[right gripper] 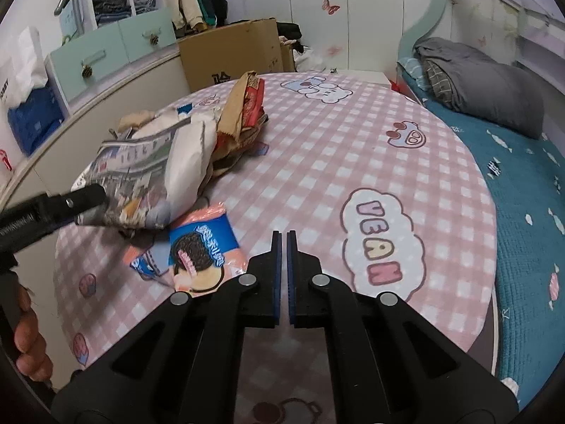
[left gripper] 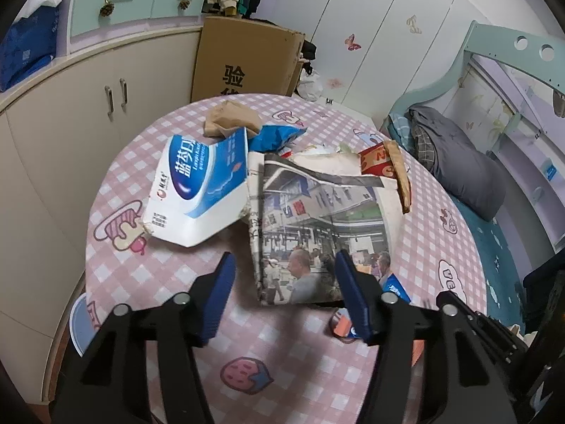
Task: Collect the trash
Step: 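Move both tools down toward the trash pile on the table, then grasp the blue-orange snack wrapper with the right tool while the left tool grasps the newspaper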
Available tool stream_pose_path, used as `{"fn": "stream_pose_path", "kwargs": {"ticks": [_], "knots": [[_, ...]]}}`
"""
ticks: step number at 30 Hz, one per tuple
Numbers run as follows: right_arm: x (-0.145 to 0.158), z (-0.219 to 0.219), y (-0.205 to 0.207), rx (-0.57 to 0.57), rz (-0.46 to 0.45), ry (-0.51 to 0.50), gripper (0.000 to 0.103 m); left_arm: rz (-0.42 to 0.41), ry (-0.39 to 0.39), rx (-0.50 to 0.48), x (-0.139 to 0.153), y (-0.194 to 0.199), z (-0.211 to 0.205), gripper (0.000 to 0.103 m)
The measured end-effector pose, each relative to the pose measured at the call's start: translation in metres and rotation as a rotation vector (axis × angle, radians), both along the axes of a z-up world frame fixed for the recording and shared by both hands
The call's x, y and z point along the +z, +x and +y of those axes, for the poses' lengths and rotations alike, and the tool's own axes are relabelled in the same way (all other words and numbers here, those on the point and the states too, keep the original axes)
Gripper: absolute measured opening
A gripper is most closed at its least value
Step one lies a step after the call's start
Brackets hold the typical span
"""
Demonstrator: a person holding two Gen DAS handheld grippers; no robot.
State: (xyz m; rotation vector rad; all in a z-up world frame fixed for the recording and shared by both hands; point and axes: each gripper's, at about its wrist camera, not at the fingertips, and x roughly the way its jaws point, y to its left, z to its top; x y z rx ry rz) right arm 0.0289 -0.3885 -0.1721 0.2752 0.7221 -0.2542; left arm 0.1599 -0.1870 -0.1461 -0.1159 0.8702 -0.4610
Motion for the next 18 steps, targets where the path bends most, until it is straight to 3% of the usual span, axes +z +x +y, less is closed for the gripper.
{"fn": "stream_pose_path", "kwargs": {"ticks": [3,4,5,6,7,15,16,18], "knots": [[0.005,-0.002,-0.005,0.010,-0.024,0.050,0.005,0.005,0.004,0.010,-0.001,-0.002,0.001,0.056],[0.006,0.001,-0.005,0.016,-0.017,0.041,0.016,-0.003,0.006,0.012,-0.001,-0.004,0.001,0.055],[0.007,0.006,-0.005,0.035,-0.014,0.034,0.049,-0.014,0.010,0.014,0.001,-0.007,0.002,0.055],[0.009,0.010,-0.004,0.046,-0.015,0.029,0.066,-0.026,0.021,0.017,0.002,-0.010,0.003,0.056],[0.010,0.015,-0.004,0.057,-0.024,0.018,0.073,-0.034,0.028,0.019,0.003,-0.014,0.005,0.056],[-0.002,0.045,0.014,0.145,0.051,-0.014,0.070,-0.039,0.053,0.036,0.004,-0.024,0.018,0.058],[-0.005,0.047,0.015,0.151,0.065,-0.013,0.058,-0.037,0.052,0.038,0.003,-0.024,0.018,0.058],[-0.007,0.050,0.016,0.151,0.076,-0.053,0.050,-0.034,0.046,0.040,0.002,-0.022,0.018,0.058]]}}
